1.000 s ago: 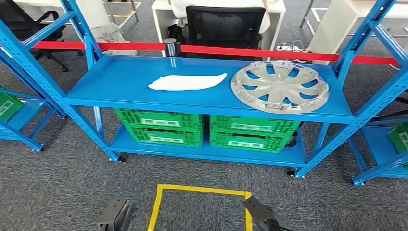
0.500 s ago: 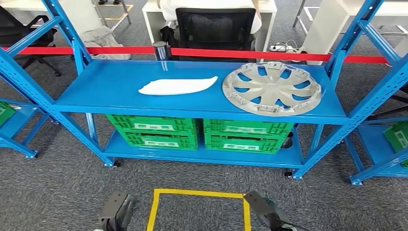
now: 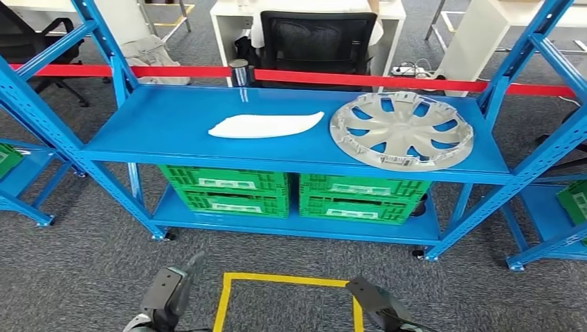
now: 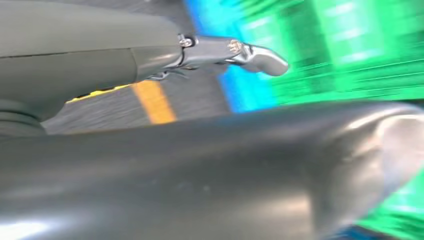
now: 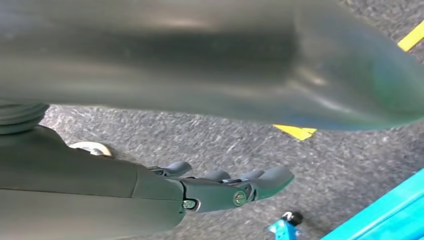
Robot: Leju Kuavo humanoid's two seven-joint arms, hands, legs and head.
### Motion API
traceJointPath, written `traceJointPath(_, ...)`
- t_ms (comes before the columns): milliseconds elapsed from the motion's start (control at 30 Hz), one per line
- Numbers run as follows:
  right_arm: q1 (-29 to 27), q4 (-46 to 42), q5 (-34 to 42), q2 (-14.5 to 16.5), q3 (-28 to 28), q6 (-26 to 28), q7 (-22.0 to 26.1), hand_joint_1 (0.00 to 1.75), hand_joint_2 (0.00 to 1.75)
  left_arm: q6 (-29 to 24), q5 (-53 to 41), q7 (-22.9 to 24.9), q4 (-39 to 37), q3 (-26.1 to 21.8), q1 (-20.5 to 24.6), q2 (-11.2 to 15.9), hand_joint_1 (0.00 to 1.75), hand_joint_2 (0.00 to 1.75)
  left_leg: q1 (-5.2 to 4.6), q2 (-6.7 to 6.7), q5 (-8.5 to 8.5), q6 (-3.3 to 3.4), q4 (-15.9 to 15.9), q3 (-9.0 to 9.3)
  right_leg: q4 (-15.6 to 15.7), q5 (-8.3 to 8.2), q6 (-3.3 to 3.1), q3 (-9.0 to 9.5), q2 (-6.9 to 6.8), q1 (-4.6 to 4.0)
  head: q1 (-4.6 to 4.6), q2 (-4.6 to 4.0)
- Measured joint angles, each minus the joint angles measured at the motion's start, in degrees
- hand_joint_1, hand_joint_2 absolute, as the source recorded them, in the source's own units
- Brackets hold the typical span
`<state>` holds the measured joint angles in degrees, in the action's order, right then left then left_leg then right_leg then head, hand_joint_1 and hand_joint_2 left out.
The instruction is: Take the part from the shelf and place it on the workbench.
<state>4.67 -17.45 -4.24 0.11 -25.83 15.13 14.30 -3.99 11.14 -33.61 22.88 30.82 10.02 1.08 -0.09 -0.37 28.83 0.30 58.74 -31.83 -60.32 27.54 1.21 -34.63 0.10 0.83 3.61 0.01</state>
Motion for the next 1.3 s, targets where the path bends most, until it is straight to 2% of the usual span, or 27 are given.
traceJointPath(100, -0.43, 0.04, -0.15, 0.18, 0.0, -0.1, 0.16, 0.0, 0.0, -2.41, -4.51, -1.42, 8.66, -0.02, -0.59, 0.83, 0.0, 0.0, 0.01, -0.02, 0.2, -1.02, -0.11, 0.04, 0.76, 0.18, -1.07, 0.19, 0.09, -0.17, 0.03, 0.0)
traceJointPath(167, -0.58, 0.07, -0.2, 0.2, 0.0, -0.1, 0.19, 0.0, 0.0, -3.06, -8.05, -0.8, 15.89, -0.11, -1.3, 1.55, 0.0, 0.0, 0.14, 0.04, 1.42, -1.76, 1.76, -0.7, 1.09, 0.15, -1.74, 0.52, 0.1, 0.01, 0.13, -0.01)
traceJointPath(200, -0.59, 0.07, -0.2, 0.23, 0.0, -0.09, 0.22, 0.0, 0.0, -3.08, -9.65, -0.46, 19.29, -0.22, -1.71, 1.85, 0.0, 0.0, 0.21, 0.07, 2.79, -2.08, 4.38, -1.92, 1.21, 0.19, -2.02, 0.73, 0.09, 0.12, 0.2, -0.01)
traceJointPath(267, -0.64, 0.08, -0.14, 0.28, 0.0, -0.02, 0.27, 0.0, 0.0, -2.86, -12.01, 0.03, 25.04, -0.6, -2.76, 2.24, 0.0, 0.0, 0.29, 0.09, 5.98, -2.5, 11.94, -5.79, 1.22, 0.42, -2.35, 1.02, 0.08, 0.14, 0.33, -0.01)
traceJointPath(300, -0.68, 0.08, -0.1, 0.3, 0.0, 0.02, 0.27, 0.0, 0.0, -2.71, -12.74, 0.24, 27.58, -0.85, -3.38, 2.38, 0.0, 0.0, 0.32, 0.09, 6.72, -2.6, 14.9, -7.49, 1.21, 0.55, -2.41, 1.15, 0.1, 0.13, 0.33, -0.01)
traceJointPath(333, -0.72, 0.09, -0.05, 0.3, 0.0, 0.05, 0.27, 0.0, 0.0, -2.61, -13.2, 0.39, 29.7, -1.08, -3.93, 2.49, 0.0, 0.0, 0.34, 0.09, 6.39, -2.62, 16.05, -8.37, 1.2, 0.68, -2.41, 1.32, 0.14, 0.13, 0.33, -0.01)
traceJointPath(367, -0.74, 0.09, -0.02, 0.3, 0.0, 0.07, 0.27, 0.0, 0.0, -2.53, -13.48, 0.52, 31.71, -1.31, -4.36, 2.61, 0.0, 0.0, 0.34, 0.09, 4.93, -2.55, 14.93, -8.15, 1.2, 0.84, -2.34, 1.54, 0.19, 0.13, 0.33, -0.01)
traceJointPath(433, -0.74, 0.09, -0.02, 0.34, 0.0, 0.08, 0.28, 0.0, 0.0, -2.38, -13.77, 0.55, 34.6, -1.67, -4.87, 2.84, 0.0, 0.0, 0.33, 0.09, 0.52, -2.15, 7.65, -5.09, 1.2, 1.18, -2.07, 2.11, 0.29, 0.13, 0.33, -0.01)
traceJointPath(467, -0.72, 0.09, -0.02, 0.36, 0.0, 0.1, 0.29, 0.0, 0.0, -2.3, -14.0, 0.42, 35.9, -1.87, -5.08, 2.94, 0.0, 0.0, 0.23, 0.09, -0.93, -1.86, 3.94, -3.43, 1.15, 1.39, -1.81, 2.29, 0.34, 0.04, 0.33, -0.01)
traceJointPath(500, -0.71, 0.09, -0.02, 0.37, 0.0, 0.12, 0.3, 0.0, 0.0, -2.2, -14.41, 0.2, 37.25, -2.11, -5.38, 3.02, 0.0, 0.0, 0.12, 0.07, -1.64, -1.54, 1.46, -2.34, 1.15, 1.53, -1.52, 2.38, 0.36, -0.03, 0.29, 0.0)
traceJointPath(533, -0.71, 0.09, -0.02, 0.37, -0.01, 0.14, 0.3, 0.0, 0.0, -2.13, -14.95, -0.04, 38.68, -2.41, -5.8, 3.12, 0.0, 0.0, 0.0, 0.06, -1.64, -1.2, 0.26, -1.86, 1.21, 1.64, -1.18, 2.4, 0.37, -0.1, 0.26, -0.01)
traceJointPath(600, -0.71, 0.09, -0.02, 0.37, -0.02, 0.12, 0.28, 0.0, 0.0, -2.08, -16.5, -0.21, 42.42, -3.09, -6.81, 3.27, 0.0, 0.0, -0.04, 0.01, -1.47, -0.43, -0.11, -1.7, 1.51, 1.75, -0.46, 2.51, 0.35, -0.12, 0.19, -0.01)
traceJointPath(667, -0.65, 0.09, -0.05, 0.36, -0.03, 0.05, 0.26, 0.0, 0.0, -2.08, -18.47, 0.25, 46.54, -3.61, -7.48, 3.4, 0.0, 0.0, 0.16, -0.01, -1.57, 0.4, -0.66, -1.18, 0.27, 2.63, 0.11, 2.12, 0.27, -0.09, 0.15, -0.01)
traceJointPath(700, -0.6, 0.09, -0.1, 0.36, -0.05, 0.0, 0.22, 0.0, 0.0, -2.07, -19.61, 0.72, 48.51, -3.84, -7.66, 3.45, 0.0, 0.0, 0.25, 0.01, -1.58, 0.76, -0.9, -0.88, -2.03, 3.82, 0.3, 1.02, 0.23, -0.09, 0.11, -0.01)
traceJointPath(767, -0.63, 0.09, -0.26, 0.35, -0.13, -0.11, 0.15, 0.0, 0.0, -2.15, -22.32, 1.87, 51.94, -4.25, -7.94, 3.63, 0.0, 0.0, 0.2, 0.08, -1.31, 1.23, -0.97, -0.59, -9.47, 6.97, 0.51, -2.99, 0.18, -0.02, 0.04, -0.01)
traceJointPath(800, -0.68, 0.09, -0.36, 0.35, -0.19, -0.18, 0.11, 0.0, 0.0, -2.26, -23.82, 2.43, 53.27, -4.35, -8.05, 3.76, 0.0, 0.0, 0.16, 0.08, -1.14, 1.31, -0.95, -0.45, -12.8, 7.91, 0.59, -5.02, 0.18, 0.0, 0.03, -0.01)
traceJointPath(833, -0.71, 0.09, -0.43, 0.35, -0.24, -0.22, 0.11, 0.0, 0.0, -2.39, -25.31, 2.91, 54.49, -4.41, -8.12, 3.92, 0.0, 0.0, 0.13, 0.06, -0.93, 1.32, -0.93, -0.26, -14.45, 7.77, 0.63, -6.27, 0.18, 0.0, 0.03, -0.01)
traceJointPath(867, -0.7, 0.09, -0.51, 0.35, -0.32, -0.31, 0.1, 0.0, 0.0, -2.52, -26.66, 3.27, 55.71, -4.47, -8.15, 4.08, 0.0, 0.0, 0.12, 0.03, -0.69, 1.26, -0.91, 0.03, -13.85, 6.45, 0.63, -6.4, 0.17, 0.01, 0.02, -0.01)
traceJointPath(900, -0.66, 0.09, -0.63, 0.34, -0.41, -0.38, 0.1, 0.0, 0.0, -2.58, -27.78, 3.58, 57.0, -4.59, -8.15, 4.2, 0.0, 0.0, 0.14, 0.0, -0.38, 1.14, -0.88, 0.45, -11.06, 4.23, 0.58, -5.38, 0.16, 0.02, 0.02, -0.01)
traceJointPath(933, -0.62, 0.09, -0.79, 0.33, -0.52, -0.43, 0.1, 0.0, 0.0, -2.6, -28.66, 3.82, 58.28, -4.75, -8.09, 4.3, 0.0, 0.0, 0.14, -0.02, -0.02, 0.95, -0.85, 0.88, -6.96, 1.8, 0.48, -3.65, 0.09, 0.03, 0.03, 0.0)
traceJointPath(967, -0.56, 0.09, -0.96, 0.32, -0.7, -0.46, 0.08, 0.0, 0.0, -2.55, -29.36, 3.97, 59.49, -4.95, -7.96, 4.38, 0.0, 0.0, 0.03, -0.03, 0.38, 0.69, -0.74, 1.21, -3.14, 0.18, 0.35, -1.92, 0.01, -0.02, 0.03, 0.0)
traceJointPath(1000, -0.5, 0.09, -1.13, 0.32, -0.9, -0.46, 0.04, 0.0, 0.0, -2.43, -29.95, 4.16, 60.57, -5.14, -7.77, 4.46, 0.0, 0.0, -0.08, -0.04, 0.71, 0.41, -0.68, 1.42, -0.43, -0.69, 0.12, -0.66, -0.05, -0.06, 0.05, 0.0)
traceJointPath(1033, -0.44, 0.09, -1.26, 0.32, -1.13, -0.45, 0.01, 0.0, 0.0, -2.28, -30.43, 4.32, 61.55, -5.27, -7.51, 4.55, 0.0, 0.0, -0.18, -0.05, 0.98, 0.12, -0.69, 1.51, 0.9, -0.74, -0.17, -0.05, -0.09, -0.14, 0.06, -0.01)
traceJointPath(1167, -0.31, 0.06, -0.93, 0.34, -1.6, -0.21, 0.09, 0.0, 0.0, -1.18, -31.79, 4.94, 64.51, -5.39, -6.11, 4.72, 0.0, 0.0, -0.04, 0.03, 2.03, -1.24, 0.13, 1.69, 1.46, 0.02, -1.63, 0.77, 0.03, -0.18, 0.09, 0.01)
traceJointPath(1200, -0.29, 0.05, -0.64, 0.35, -1.6, -0.14, 0.16, 0.0, 0.0, -0.88, -32.04, 5.09, 64.96, -5.38, -5.74, 4.72, 0.0, 0.0, 0.04, 0.06, 2.95, -1.56, 2.11, 0.86, 1.63, 0.18, -1.97, 1.22, 0.02, -0.07, 0.11, 0.0)
traceJointPath(1233, -0.29, 0.05, -0.38, 0.37, -1.6, -0.1, 0.22, 0.0, 0.0, -0.6, -32.24, 5.21, 65.28, -5.37, -5.45, 4.72, 0.0, 0.0, 0.14, 0.09, 4.16, -1.82, 5.34, -0.79, 1.7, 0.43, -2.21, 1.68, 0.01, -0.02, 0.13, -0.01)
traceJointPath(1300, -0.33, 0.05, 0.06, 0.38, -1.6, -0.09, 0.25, 0.0, 0.0, -0.1, -32.49, 5.47, 65.51, -5.28, -5.16, 4.7, 0.0, 0.0, 0.31, 0.1, 6.26, -2.19, 12.75, -5.44, 1.71, 1.1, -2.42, 2.44, 0.03, -0.01, 0.14, -0.01)
